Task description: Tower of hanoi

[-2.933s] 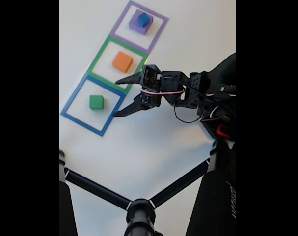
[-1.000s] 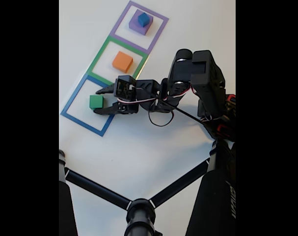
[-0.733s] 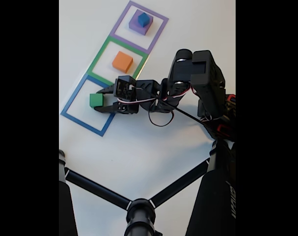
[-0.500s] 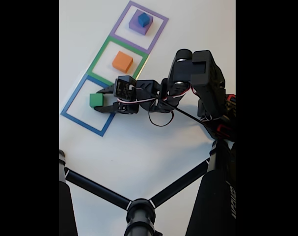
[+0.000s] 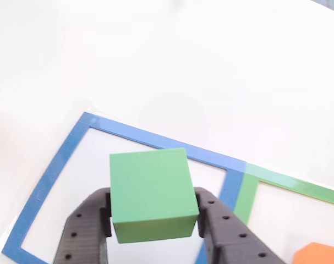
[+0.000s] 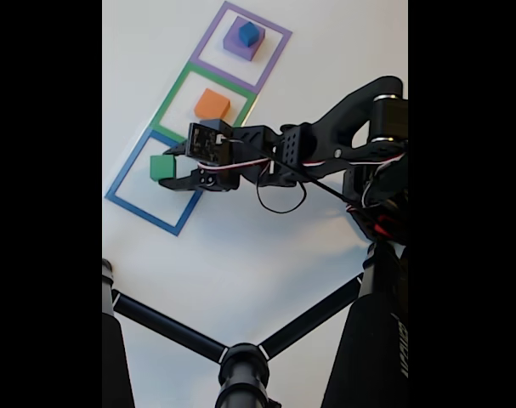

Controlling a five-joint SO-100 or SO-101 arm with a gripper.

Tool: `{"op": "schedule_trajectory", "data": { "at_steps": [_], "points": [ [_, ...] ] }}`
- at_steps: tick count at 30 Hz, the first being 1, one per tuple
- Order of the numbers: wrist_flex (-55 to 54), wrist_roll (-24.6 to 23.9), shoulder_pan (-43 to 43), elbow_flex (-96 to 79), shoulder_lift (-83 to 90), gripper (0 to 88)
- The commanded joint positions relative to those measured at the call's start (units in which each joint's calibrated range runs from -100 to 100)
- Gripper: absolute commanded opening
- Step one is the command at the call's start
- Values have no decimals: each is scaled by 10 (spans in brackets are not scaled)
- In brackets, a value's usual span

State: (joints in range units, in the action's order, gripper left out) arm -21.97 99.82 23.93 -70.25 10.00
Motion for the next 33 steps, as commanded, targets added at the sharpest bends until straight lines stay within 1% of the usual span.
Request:
{"op": "schedule_trajectory", "data": {
  "at_steps": [1, 4, 7, 9, 13, 16, 18, 20, 28, 33],
  "points": [
    [282, 2, -45, 39, 187, 70],
    [488, 2, -71, 94, 289, 69],
    [706, 2, -85, 203, 353, 68],
    [831, 2, -89, 294, 370, 67],
    [1027, 2, -102, 465, 387, 67],
    [1148, 2, -137, 573, 389, 73],
    [1198, 2, -165, 618, 390, 72],
    [1216, 2, -188, 638, 393, 69],
    [1219, 2, -272, 638, 405, 67],
    [1203, 2, -292, 585, 407, 66]
  ]
}}
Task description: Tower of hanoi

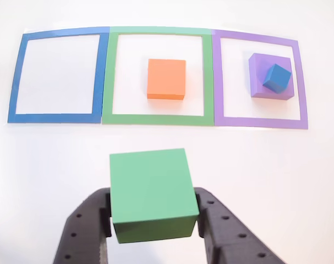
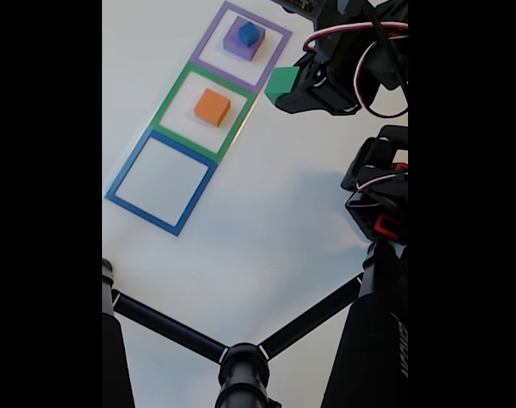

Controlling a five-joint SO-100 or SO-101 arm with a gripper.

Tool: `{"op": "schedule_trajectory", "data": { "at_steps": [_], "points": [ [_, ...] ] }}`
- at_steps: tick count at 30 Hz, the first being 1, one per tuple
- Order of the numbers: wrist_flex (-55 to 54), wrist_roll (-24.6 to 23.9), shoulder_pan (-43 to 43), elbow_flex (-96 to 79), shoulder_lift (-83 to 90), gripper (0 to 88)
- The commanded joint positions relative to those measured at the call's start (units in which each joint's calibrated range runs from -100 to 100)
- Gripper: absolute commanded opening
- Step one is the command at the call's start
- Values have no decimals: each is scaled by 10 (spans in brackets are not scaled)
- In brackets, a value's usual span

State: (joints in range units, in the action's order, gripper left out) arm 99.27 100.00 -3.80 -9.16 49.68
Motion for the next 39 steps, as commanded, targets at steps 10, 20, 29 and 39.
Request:
{"op": "schedule_trajectory", "data": {
  "at_steps": [10, 20, 29, 39],
  "points": [
    [-482, 0, -71, -459, 56, 63],
    [-1044, 0, -72, -691, -135, 63],
    [-1272, 0, -63, -721, -285, 66],
    [-1362, 0, -44, -766, -321, 68]
  ]
}}
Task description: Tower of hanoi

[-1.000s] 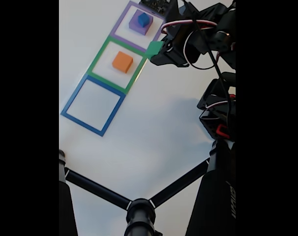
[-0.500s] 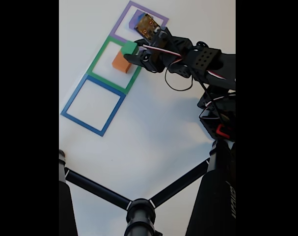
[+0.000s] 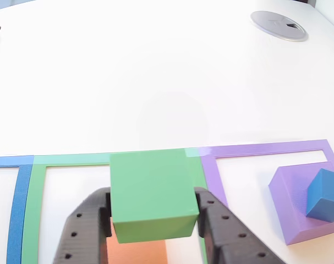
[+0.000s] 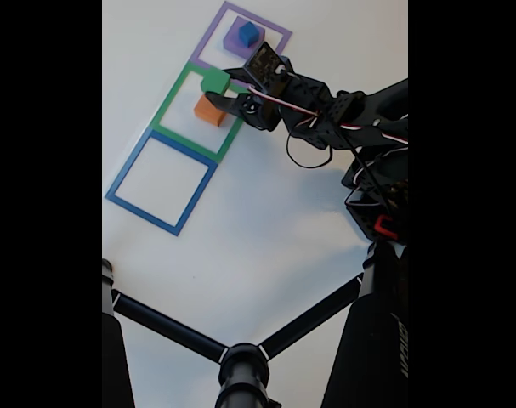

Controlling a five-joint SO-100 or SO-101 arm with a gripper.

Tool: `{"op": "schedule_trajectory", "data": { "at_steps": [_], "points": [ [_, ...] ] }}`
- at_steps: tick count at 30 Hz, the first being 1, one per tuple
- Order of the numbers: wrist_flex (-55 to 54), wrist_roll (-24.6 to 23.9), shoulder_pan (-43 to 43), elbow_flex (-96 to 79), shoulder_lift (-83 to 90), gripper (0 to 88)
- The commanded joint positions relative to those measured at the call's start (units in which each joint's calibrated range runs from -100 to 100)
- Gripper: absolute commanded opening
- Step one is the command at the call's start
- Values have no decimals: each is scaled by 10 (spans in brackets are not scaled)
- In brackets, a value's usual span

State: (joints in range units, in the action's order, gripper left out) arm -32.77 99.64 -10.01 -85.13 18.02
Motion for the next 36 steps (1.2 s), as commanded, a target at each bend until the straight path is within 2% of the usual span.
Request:
{"op": "schedule_trajectory", "data": {
  "at_steps": [1, 11, 36],
  "points": [
    [-50, 4, 22, -7, -10, 68],
    [-135, 4, 28, 6, -97, 71],
    [-193, 4, 30, 14, -175, 96]
  ]
}}
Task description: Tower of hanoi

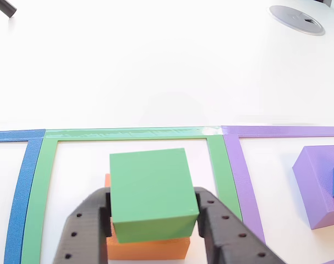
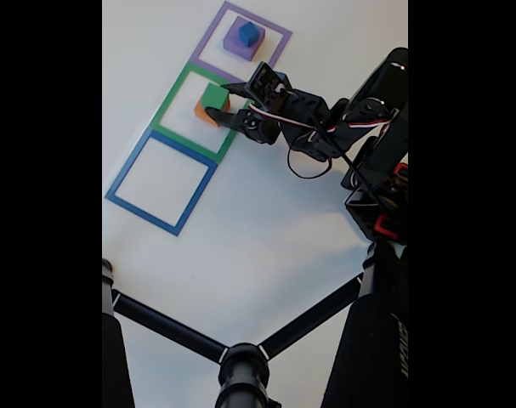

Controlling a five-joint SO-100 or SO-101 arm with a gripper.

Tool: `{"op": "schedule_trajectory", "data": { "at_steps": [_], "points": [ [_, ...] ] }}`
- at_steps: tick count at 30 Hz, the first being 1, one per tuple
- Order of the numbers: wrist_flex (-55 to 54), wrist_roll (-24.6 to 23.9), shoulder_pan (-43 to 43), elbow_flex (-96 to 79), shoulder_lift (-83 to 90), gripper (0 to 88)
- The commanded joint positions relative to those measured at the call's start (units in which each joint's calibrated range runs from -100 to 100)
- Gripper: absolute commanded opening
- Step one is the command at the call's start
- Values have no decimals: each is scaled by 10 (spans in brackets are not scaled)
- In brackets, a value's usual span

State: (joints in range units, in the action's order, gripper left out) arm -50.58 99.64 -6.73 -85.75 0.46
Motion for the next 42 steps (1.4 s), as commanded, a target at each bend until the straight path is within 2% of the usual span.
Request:
{"op": "schedule_trajectory", "data": {
  "at_steps": [1, 10, 21, 30, 33, 37, 42],
  "points": [
    [-15, 4, -3, 22, -1, 99],
    [-15, 4, -7, 37, -20, 118],
    [-25, 4, -5, 27, -22, 281],
    [1, 4, -5, 32, 51, 292],
    [99, 4, -4, 57, 143, 256],
    [355, 4, -33, 116, 290, 169],
    [699, 4, -54, 195, 462, 11]
  ]
}}
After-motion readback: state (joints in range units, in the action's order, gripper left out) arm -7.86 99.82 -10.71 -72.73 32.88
